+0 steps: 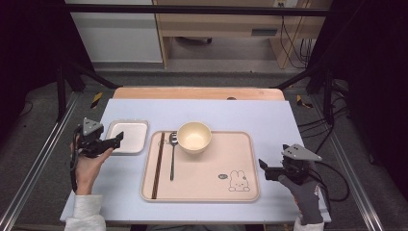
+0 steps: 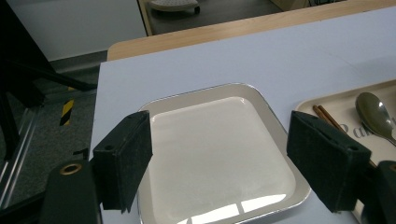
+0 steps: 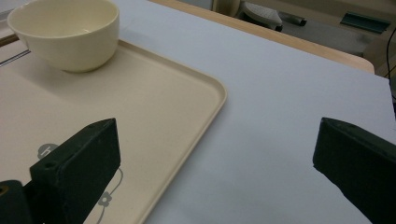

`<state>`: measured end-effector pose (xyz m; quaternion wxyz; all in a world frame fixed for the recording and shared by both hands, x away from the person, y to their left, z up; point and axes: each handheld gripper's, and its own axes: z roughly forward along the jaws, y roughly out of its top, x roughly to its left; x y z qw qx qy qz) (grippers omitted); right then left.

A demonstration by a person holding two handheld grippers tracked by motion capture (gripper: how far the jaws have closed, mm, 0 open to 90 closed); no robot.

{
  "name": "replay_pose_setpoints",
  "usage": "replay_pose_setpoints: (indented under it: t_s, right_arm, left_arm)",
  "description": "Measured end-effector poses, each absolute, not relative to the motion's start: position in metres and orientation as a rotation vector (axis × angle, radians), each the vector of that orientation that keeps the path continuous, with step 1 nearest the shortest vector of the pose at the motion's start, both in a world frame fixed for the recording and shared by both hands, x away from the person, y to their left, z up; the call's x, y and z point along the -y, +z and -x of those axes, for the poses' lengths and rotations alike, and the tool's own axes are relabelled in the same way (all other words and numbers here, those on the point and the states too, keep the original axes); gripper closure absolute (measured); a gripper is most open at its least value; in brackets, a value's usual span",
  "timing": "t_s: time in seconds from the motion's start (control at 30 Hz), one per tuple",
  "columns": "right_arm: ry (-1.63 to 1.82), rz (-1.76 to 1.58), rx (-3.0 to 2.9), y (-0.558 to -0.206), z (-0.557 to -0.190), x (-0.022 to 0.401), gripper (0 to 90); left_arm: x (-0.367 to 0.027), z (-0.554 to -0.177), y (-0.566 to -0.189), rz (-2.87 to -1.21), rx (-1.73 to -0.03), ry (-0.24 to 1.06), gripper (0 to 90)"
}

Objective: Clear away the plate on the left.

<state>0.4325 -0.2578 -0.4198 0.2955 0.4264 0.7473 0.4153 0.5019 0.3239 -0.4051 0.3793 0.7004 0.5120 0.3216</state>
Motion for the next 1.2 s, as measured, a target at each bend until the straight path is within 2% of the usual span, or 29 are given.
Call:
replay_pose_setpoints:
  t_s: [0.43,0.97,1.2]
  right_arm:
    - [1.114,-1.136,-1.981,-0.419,-0.432,0.258,1.2]
    - [1.097,-1.131,-1.991,-0.421,-0.434,0.257,1.2]
    - [1.100,-1.134,-1.988,-0.420,-0.433,0.257,1.2]
  left_arm:
    - [-0.343,-0.514,-0.414,-1.792,-1.388,0.825,23.4]
    - [-0.358,-0.544,-0.420,-1.862,-1.434,0.802,30.1]
    - [-0.365,-0.558,-0.433,-1.893,-1.462,0.754,36.9]
